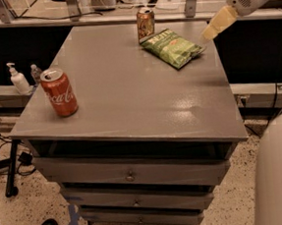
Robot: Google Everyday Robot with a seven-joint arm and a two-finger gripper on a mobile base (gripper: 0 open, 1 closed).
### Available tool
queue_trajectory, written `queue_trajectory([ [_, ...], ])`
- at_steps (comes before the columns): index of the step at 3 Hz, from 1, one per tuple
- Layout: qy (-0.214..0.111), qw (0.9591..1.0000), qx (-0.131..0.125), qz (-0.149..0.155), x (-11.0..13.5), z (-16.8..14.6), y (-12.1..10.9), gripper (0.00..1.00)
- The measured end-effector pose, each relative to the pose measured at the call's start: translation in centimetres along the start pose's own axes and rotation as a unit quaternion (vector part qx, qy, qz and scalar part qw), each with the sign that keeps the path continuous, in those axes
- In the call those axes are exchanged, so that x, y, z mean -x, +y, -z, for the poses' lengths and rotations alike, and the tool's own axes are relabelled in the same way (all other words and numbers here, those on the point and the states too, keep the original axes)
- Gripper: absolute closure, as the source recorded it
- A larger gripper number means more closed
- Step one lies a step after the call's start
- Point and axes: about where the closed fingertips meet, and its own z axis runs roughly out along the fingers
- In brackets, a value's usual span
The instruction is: Move green jalapeno chip bag near orange can
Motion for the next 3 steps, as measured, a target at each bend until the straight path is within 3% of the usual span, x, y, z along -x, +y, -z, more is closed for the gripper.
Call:
queue_trajectory([
  [2, -0.117, 0.9928, 0.007, -0.023, -5.0, 8.6, 3.0, 0.00],
  [3, -0.119, 0.9924, 0.004, -0.033, -6.8, 9.5, 2.9, 0.00],
])
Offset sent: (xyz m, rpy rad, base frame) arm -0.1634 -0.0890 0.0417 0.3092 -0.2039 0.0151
